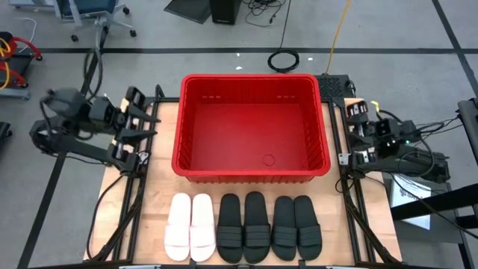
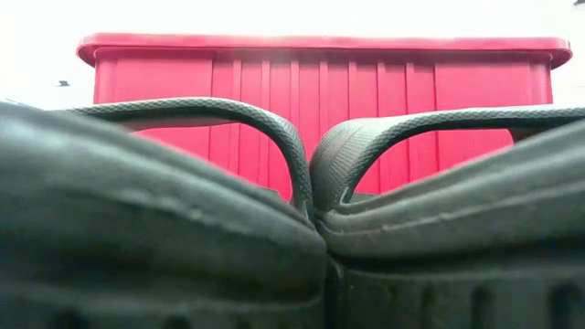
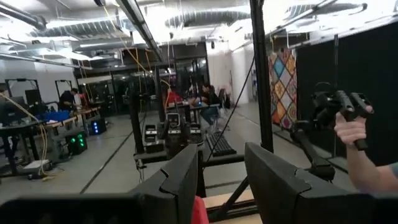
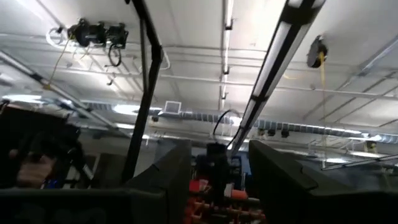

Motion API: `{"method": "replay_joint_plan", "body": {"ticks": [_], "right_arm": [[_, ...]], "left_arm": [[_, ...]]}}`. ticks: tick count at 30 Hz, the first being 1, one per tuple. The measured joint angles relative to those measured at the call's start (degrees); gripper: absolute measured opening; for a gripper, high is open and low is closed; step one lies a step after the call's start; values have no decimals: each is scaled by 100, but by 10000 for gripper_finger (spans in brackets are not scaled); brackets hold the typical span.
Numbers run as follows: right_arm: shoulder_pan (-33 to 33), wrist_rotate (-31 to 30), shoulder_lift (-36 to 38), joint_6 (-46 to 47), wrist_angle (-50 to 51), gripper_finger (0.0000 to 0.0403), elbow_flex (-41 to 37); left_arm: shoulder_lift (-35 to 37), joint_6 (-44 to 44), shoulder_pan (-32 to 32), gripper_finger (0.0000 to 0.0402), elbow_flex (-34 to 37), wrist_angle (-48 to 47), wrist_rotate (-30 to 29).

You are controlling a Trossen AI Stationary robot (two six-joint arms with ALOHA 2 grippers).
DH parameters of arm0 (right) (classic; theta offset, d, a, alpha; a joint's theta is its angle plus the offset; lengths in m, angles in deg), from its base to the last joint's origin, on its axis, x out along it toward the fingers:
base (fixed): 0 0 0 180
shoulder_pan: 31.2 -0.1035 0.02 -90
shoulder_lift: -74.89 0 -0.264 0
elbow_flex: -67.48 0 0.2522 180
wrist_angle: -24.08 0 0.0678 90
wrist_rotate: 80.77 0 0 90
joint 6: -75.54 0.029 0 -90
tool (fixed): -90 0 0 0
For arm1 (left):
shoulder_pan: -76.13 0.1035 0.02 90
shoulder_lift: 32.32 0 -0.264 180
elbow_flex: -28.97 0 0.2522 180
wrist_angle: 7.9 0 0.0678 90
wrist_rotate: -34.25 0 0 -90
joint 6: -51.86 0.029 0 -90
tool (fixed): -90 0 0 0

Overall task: Pick and place slides into bin
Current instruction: Put the pink slide into the red bin

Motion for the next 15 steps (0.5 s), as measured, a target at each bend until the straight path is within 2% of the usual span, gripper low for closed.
{"method": "replay_joint_plan", "body": {"ticks": [4, 7, 11, 15], "right_arm": [[-1, 167, -499, -49, 194, 151, 472], [-1, 306, -811, -185, 505, 151, 683], [0, 430, -1056, -436, 838, 151, 870], [-2, 453, -1156, -503, 903, 151, 893]], "left_arm": [[-684, -139, 0, 141, -1293, -1051, 76], [-1145, -320, -75, 141, -2028, -1748, 471], [-1698, -558, -350, 141, -2591, -2339, 1115], [-2169, -721, -818, 141, -2752, -2926, 1372]]}}
